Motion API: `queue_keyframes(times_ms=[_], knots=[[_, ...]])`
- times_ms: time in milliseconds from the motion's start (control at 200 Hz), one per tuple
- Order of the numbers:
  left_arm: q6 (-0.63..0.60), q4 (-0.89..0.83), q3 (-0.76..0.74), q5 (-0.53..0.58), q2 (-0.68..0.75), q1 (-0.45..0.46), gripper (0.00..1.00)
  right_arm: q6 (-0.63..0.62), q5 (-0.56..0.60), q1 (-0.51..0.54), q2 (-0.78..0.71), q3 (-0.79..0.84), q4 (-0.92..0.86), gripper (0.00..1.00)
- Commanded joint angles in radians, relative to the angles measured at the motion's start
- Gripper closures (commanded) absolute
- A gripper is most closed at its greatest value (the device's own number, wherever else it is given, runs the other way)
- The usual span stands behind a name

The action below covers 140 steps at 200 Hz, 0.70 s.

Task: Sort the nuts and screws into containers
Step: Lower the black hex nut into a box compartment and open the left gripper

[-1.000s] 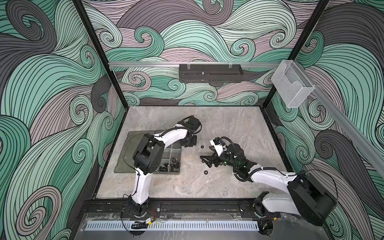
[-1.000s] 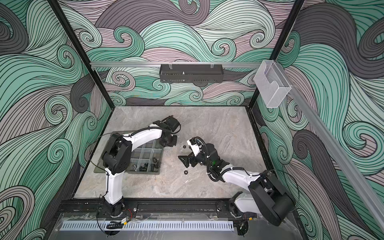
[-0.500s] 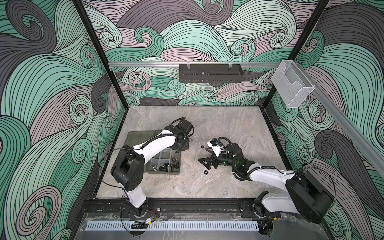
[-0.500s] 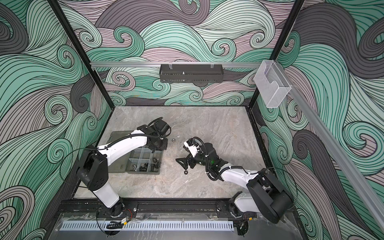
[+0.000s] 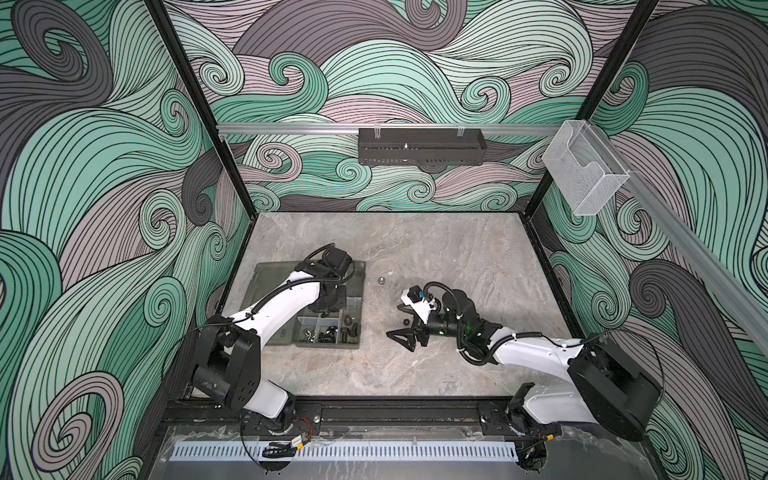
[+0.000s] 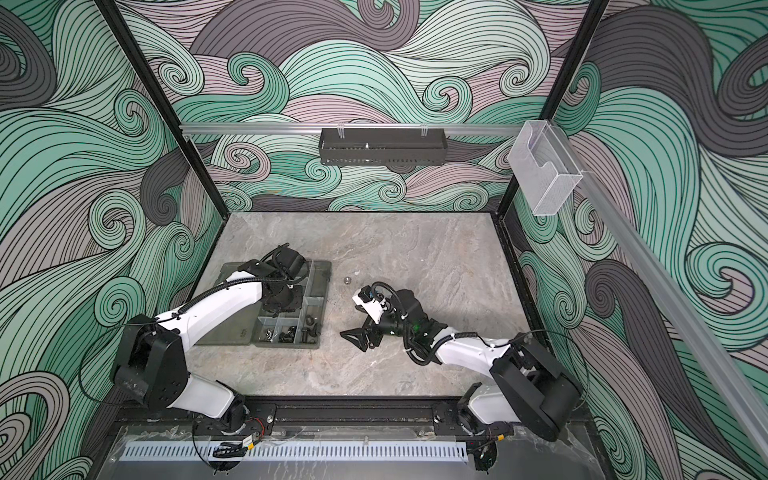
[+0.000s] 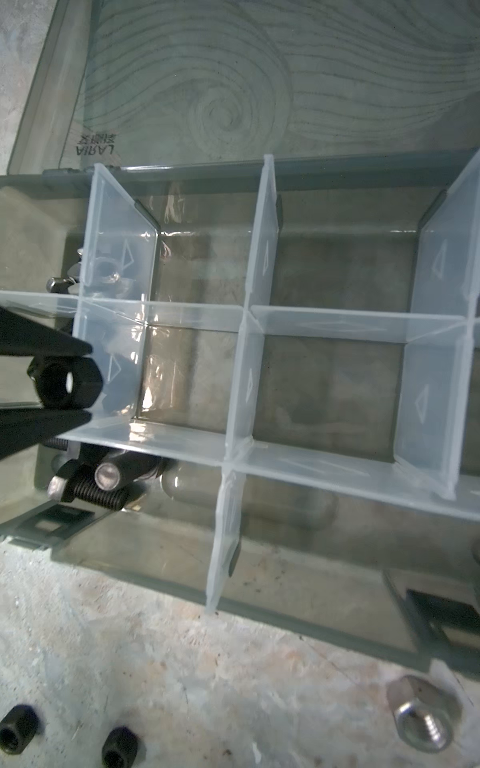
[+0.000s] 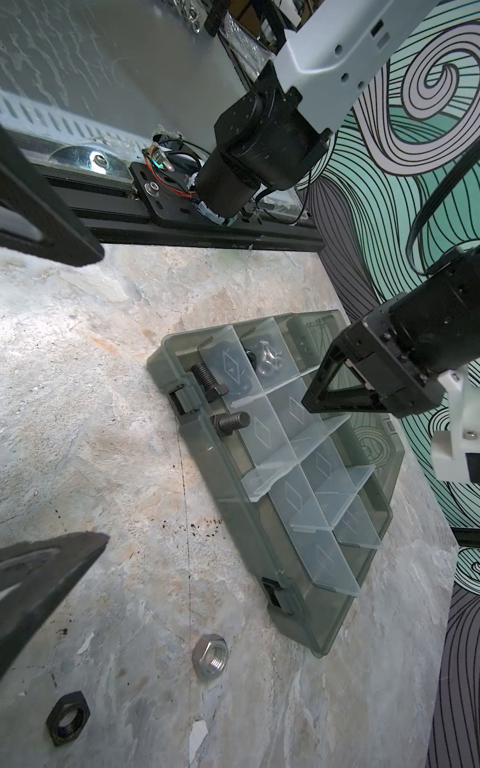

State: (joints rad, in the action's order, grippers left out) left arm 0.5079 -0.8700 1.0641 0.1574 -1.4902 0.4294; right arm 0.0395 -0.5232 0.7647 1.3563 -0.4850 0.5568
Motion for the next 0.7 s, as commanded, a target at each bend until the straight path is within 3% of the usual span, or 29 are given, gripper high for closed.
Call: queue_keyframes(times_ms=[0,695], knots=[[-0.003,0.010,-0.011,0.004,-0.004,-0.013,0.84,-0.033,0.007,0.004,-0.003,-0.019,-0.005,0.01],[-0.004,0.091,-0.016,0.004,-0.122,-0.035,0.82,-0.039,0.021,0.004,-0.001,-0.026,-0.021,0.01]])
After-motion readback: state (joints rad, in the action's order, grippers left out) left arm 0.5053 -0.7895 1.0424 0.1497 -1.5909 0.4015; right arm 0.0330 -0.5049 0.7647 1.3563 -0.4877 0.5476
